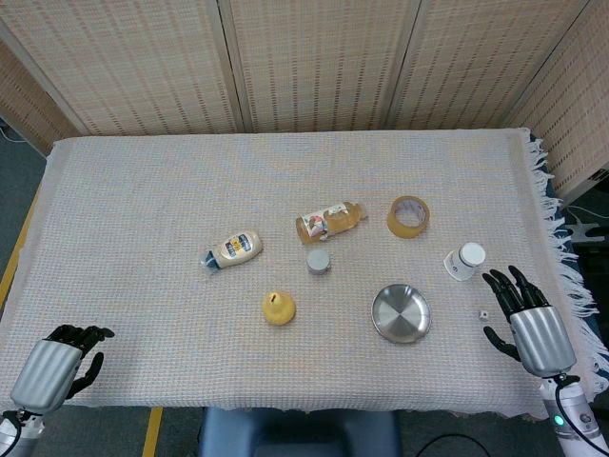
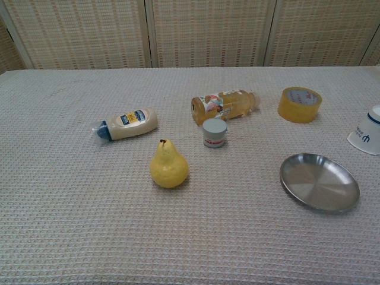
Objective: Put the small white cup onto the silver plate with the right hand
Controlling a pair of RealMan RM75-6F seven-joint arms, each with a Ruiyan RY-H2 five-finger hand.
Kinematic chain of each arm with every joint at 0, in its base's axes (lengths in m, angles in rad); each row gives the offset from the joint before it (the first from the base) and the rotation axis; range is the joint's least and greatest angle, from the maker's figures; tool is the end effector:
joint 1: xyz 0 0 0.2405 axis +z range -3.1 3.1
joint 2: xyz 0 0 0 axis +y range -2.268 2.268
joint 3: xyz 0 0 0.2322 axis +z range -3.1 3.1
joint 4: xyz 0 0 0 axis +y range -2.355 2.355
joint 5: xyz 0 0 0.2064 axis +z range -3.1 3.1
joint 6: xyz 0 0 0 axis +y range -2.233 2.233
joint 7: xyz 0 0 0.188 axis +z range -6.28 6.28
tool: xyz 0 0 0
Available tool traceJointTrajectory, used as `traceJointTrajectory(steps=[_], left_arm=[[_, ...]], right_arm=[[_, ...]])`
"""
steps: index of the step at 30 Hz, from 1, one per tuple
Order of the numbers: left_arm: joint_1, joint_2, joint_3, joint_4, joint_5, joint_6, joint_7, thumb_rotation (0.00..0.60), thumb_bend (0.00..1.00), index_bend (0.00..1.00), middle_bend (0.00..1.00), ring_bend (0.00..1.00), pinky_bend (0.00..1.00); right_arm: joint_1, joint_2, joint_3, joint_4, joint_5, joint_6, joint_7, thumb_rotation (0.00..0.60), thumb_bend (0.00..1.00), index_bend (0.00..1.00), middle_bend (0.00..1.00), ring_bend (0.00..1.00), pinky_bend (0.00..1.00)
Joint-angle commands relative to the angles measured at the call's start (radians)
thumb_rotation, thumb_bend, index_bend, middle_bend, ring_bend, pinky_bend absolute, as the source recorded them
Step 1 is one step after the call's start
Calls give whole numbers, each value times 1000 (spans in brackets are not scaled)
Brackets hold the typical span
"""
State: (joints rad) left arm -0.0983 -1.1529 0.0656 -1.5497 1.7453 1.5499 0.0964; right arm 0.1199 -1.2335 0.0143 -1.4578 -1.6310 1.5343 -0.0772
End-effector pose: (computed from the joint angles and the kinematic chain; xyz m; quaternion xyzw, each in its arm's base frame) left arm -0.2587 0.1972 0.1198 -0.6949 -0.3048 -0.3866 0.5242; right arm -0.2759 -0.2252 0.1230 0.6542 -0.3079 0.3917 0.5690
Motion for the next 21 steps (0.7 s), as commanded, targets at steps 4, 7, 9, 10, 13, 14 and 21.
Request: traceJointTrajectory(steps=[4, 7, 9, 10, 13, 14, 21], left_arm=[[0, -1, -2, -1, -6, -5, 4, 600, 516, 357, 395, 419, 374], [-1, 1, 0, -5, -8, -11, 4, 600, 516, 357, 394, 420, 373], [-2, 2, 0, -5, -7, -10, 1, 600, 516, 357, 394, 420, 373], [-2, 2, -2, -3, -7, -9, -1, 600, 517, 357, 394, 420, 374], [-1, 4, -5, -5, -21, -13, -5, 600, 516, 357, 394, 419, 374], [-1, 5, -5, -9, -26, -16, -6, 600, 515, 357, 394, 419, 374], [9, 28, -2, -31, -19, 6, -25, 600, 514, 357, 406, 419, 378]], right_arm=[[-3, 37, -5, -74, 47, -55, -44, 600, 112, 59, 80, 0, 153], [4, 34, -8, -71, 26, -55, 13, 600, 112, 117, 80, 0, 162], [8, 27, -10, -53, 2, -43, 53, 600, 116, 163, 81, 0, 201], [10, 15, -7, -32, -15, -26, 68, 600, 124, 190, 93, 1, 242], [13, -38, 8, 46, -56, 28, 68, 600, 176, 296, 195, 74, 371], [16, -60, 15, 78, -69, 48, 66, 600, 183, 316, 221, 102, 399], [79, -79, 5, 190, -100, -32, 56, 600, 212, 409, 455, 353, 614]])
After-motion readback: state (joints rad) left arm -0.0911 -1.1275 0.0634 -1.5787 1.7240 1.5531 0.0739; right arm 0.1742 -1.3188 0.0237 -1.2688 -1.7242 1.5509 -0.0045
